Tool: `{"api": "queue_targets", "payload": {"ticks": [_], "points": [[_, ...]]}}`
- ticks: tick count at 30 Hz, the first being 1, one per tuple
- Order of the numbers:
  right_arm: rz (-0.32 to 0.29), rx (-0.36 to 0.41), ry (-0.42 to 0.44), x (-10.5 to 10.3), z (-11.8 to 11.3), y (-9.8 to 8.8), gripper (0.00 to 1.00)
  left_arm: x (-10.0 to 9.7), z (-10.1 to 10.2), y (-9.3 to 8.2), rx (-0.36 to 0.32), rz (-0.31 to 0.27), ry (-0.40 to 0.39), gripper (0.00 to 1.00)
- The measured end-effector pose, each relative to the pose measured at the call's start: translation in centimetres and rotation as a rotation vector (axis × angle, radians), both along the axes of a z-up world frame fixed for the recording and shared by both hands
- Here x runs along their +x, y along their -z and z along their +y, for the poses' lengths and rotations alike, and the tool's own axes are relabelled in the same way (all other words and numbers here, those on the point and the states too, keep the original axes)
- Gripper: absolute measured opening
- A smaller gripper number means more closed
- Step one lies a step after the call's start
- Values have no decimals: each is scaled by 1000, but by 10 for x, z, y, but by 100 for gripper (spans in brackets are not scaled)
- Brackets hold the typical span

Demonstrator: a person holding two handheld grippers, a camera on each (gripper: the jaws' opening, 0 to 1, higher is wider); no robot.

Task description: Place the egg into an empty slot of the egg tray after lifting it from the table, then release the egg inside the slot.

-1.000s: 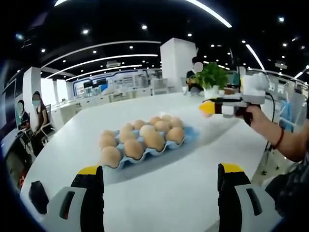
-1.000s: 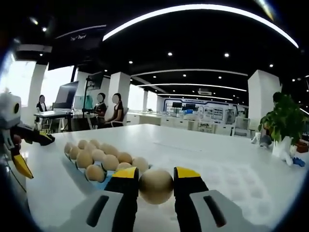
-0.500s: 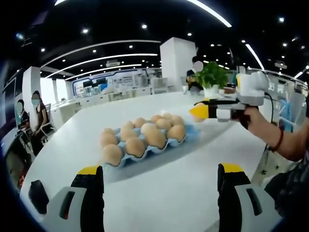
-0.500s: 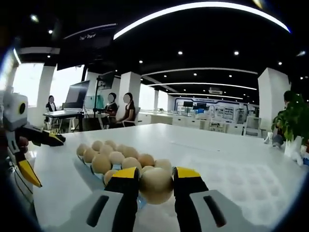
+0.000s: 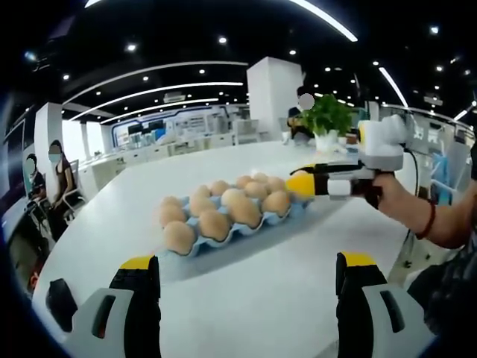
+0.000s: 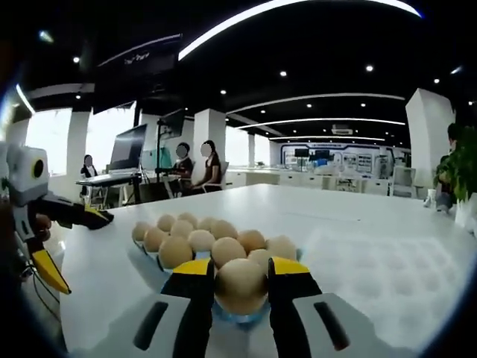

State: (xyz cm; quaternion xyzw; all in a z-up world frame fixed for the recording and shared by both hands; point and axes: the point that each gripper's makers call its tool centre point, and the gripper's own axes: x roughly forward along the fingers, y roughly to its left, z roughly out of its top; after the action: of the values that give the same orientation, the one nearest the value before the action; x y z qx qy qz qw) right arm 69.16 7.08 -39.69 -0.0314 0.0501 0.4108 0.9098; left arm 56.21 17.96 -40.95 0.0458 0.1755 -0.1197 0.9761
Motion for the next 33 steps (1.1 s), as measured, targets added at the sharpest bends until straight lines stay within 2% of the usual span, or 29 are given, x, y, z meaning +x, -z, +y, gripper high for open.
{"api": "queue_targets", "payload": {"ticks": [6, 12, 17, 22, 27, 33], "points": [[18, -15, 19, 6, -2, 10, 29, -2, -1, 2, 1, 9, 1, 100], [50, 16, 19, 7, -2, 13, 30, 0, -3, 1, 4, 10, 12, 100], [48, 10, 12, 6, 0, 15, 30, 2, -5, 1, -1, 8, 16, 100], [16, -35, 7, 7, 0, 17, 31, 2, -8, 5, 0, 19, 23, 100], [65, 1, 10, 8, -2, 19, 33, 1, -8, 4, -3, 17, 23, 100], [66, 4, 8, 6, -3, 18, 36, 2, -9, 2, -7, 11, 23, 100]]}}
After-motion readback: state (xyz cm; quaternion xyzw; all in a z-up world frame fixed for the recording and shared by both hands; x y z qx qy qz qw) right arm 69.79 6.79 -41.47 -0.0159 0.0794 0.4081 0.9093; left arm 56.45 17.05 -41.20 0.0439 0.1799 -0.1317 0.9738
